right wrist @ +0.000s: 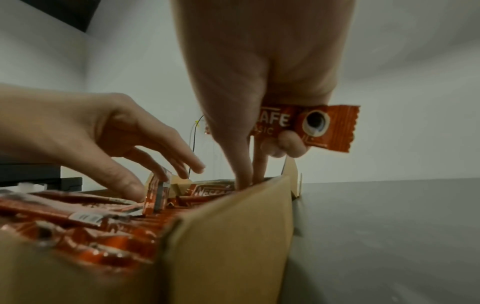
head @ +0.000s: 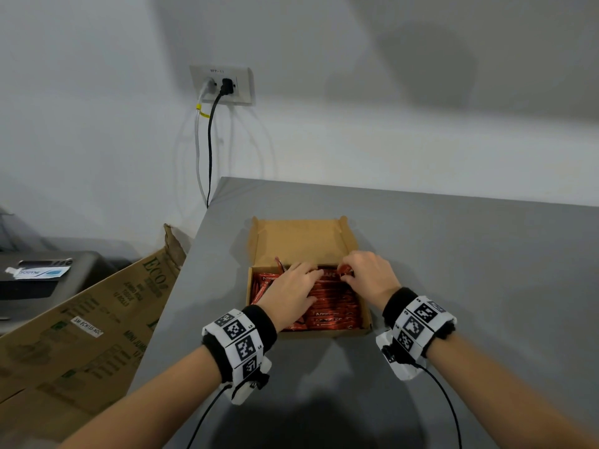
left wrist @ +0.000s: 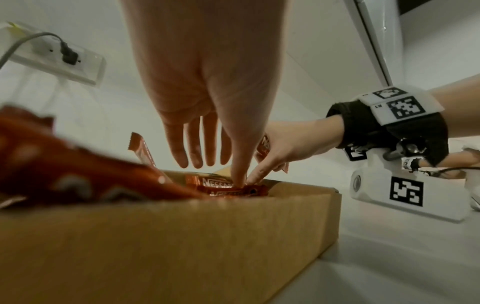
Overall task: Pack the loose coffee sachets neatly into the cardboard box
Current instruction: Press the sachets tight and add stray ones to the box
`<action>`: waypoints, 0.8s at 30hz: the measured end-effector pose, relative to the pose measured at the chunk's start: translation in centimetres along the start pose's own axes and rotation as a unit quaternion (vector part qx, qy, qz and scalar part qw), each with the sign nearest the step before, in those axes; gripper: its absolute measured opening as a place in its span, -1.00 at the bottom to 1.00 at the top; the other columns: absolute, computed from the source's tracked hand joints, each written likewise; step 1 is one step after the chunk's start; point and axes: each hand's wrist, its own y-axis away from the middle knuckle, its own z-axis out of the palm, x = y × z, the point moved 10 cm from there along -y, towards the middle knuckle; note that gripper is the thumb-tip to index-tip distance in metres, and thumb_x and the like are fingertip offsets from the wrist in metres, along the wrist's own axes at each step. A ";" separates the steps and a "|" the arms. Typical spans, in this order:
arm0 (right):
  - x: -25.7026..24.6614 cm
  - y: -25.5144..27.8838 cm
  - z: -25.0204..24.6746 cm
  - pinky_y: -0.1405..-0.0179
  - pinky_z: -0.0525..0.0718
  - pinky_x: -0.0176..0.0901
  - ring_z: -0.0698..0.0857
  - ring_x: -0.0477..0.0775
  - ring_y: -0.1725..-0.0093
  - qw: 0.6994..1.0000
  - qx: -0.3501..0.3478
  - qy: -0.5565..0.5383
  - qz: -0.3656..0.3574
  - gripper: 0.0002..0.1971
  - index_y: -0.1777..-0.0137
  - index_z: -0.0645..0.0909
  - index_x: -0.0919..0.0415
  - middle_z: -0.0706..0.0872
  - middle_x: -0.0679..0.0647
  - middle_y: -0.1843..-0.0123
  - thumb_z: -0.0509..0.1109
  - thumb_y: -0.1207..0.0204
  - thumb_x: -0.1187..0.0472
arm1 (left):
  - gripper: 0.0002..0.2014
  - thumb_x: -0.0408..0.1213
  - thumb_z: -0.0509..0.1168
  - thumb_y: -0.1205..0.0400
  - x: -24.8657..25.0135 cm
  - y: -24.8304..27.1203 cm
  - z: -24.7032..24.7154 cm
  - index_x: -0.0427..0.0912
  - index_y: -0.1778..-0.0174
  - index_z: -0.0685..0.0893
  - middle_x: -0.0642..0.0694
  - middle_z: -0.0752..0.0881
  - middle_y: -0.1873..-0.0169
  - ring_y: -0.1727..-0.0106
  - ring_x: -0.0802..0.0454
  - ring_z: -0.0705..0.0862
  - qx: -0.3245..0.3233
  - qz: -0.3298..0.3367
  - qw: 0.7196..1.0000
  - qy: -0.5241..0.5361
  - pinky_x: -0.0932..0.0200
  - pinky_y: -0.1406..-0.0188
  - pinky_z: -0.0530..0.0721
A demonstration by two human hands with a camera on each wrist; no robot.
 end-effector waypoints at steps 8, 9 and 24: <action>-0.4 -0.6 0.9 -0.04 0.63 0.04 0.66 0.16 -0.09 0.999 -0.030 0.028 -0.023 -0.85 0.00 0.70 0.17 0.70 0.07 -0.07 0.31 -0.57 0.19 | -0.57 -0.22 0.17 -0.69 0.6 0.1 2.0 -0.26 -0.47 0.42 -0.12 0.46 -0.38 -0.40 -0.02 0.38 -0.038 0.018 0.998 -0.054 0.21 -0.43 0.28; -0.5 -0.7 1.0 -0.01 0.63 0.03 0.67 0.18 -0.07 0.998 -0.031 0.045 -0.026 -0.84 0.01 0.70 0.18 0.71 0.09 -0.06 0.29 -0.58 0.22 | -0.58 -0.21 0.16 -0.70 0.6 0.1 2.1 -0.27 -0.46 0.44 -0.13 0.47 -0.38 -0.39 -0.03 0.39 -0.039 0.017 0.997 -0.056 0.20 -0.43 0.29; -1.8 -0.7 1.4 0.02 0.64 0.04 0.67 0.23 -0.09 0.993 -0.040 0.092 -0.058 -0.78 -0.05 0.69 0.13 0.73 0.12 -0.08 0.22 -0.55 0.32 | -0.60 -0.21 0.05 -0.73 0.8 0.2 2.9 -0.29 -0.46 0.40 -0.18 0.43 -0.31 -0.32 -0.09 0.44 -0.054 0.033 0.993 -0.099 0.01 -0.32 0.50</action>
